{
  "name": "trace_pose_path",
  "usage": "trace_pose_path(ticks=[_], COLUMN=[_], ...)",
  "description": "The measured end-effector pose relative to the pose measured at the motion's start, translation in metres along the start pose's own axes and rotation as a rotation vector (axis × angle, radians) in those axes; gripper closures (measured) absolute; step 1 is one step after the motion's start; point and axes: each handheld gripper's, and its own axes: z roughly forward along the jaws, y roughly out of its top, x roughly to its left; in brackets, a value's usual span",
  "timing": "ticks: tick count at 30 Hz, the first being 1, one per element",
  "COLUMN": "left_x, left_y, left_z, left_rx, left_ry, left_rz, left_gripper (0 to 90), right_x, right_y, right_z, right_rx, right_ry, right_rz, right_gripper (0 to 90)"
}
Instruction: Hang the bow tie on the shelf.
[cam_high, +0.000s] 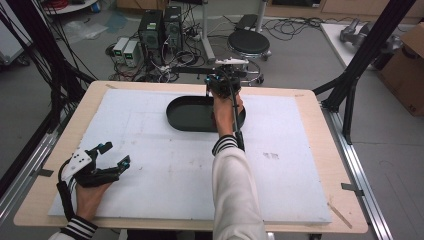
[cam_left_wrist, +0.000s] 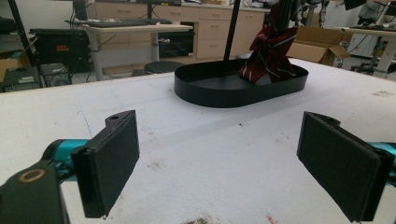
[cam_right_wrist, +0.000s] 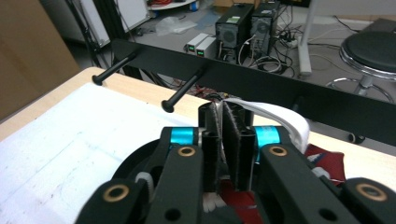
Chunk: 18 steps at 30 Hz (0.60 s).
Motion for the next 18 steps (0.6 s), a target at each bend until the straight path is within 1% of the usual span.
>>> trace_pose_path(ticks=[3, 5, 8, 10, 13, 14, 16, 17, 18], left_x=[0.0, 0.0, 0.0, 0.0, 0.0, 0.0, -0.001, -0.001, -0.001], left_y=[0.0, 0.0, 0.0, 0.0, 0.0, 0.0, 0.0, 0.0, 0.0], left_z=[0.0, 0.0, 0.0, 0.0, 0.0, 0.0, 0.0, 0.0, 0.001], left_rx=[0.0, -0.001, -0.001, 0.0, 0.005, 0.005, 0.005, 0.006, 0.008], left_ry=[0.0, -0.001, 0.0, 0.0, 0.0, 0.0, 0.001, 0.001, 0.002], left_rz=[0.0, -0.001, -0.001, 0.0, -0.001, -0.001, 0.004, 0.006, 0.004], left_gripper=[13.3, 13.3, 13.3, 13.3, 13.3, 13.3, 13.3, 13.3, 13.3], right_x=[0.003, 0.004, 0.005, 0.006, 0.007, 0.007, 0.009, 0.011, 0.013], right_y=[0.0, 0.0, 0.001, 0.002, 0.004, 0.004, 0.004, 0.005, 0.005], right_z=[0.001, 0.001, 0.001, -0.001, -0.005, -0.005, -0.007, -0.009, -0.011], right_rx=[0.014, 0.015, 0.005, 0.0, -0.001, -0.001, -0.006, 0.005, 0.009], right_ry=[-0.008, -0.001, 0.007, 0.015, 0.051, 0.051, 0.063, 0.062, 0.065], right_rz=[-0.042, -0.044, -0.054, -0.07, -0.088, -0.088, -0.081, -0.098, -0.114], right_gripper=[80.0, 77.2, 68.0, 57.8, 36.9, 36.9, 23.0, 15.1, 11.3])
